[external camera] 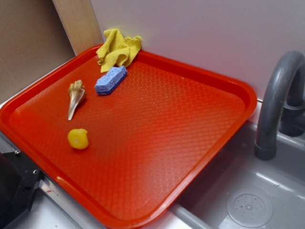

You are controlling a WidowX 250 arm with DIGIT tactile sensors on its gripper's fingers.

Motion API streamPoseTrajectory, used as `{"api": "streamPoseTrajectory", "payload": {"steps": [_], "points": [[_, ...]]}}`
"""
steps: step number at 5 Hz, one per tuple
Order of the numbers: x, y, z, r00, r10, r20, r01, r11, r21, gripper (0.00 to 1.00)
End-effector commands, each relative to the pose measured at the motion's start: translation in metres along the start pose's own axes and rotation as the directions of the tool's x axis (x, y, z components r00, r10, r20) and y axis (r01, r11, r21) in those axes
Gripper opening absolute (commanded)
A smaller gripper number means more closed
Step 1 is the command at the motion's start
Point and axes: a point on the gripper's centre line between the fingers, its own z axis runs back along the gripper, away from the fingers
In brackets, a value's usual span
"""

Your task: Grab the black box.

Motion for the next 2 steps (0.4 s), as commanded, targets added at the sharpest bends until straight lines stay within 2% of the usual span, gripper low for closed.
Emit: {"api": "streamPoseTrajectory", "payload": {"steps": [1, 2], "points": [[-0.0258, 0.0008, 0.0167, 1.000, -0.005, 0.007, 0.005, 1.000, -0.002, 0.00], [-0.0311, 0.0011, 0.0161, 1.000, -0.016, 0.006, 0.016, 1.000, 0.000, 0.00]]}}
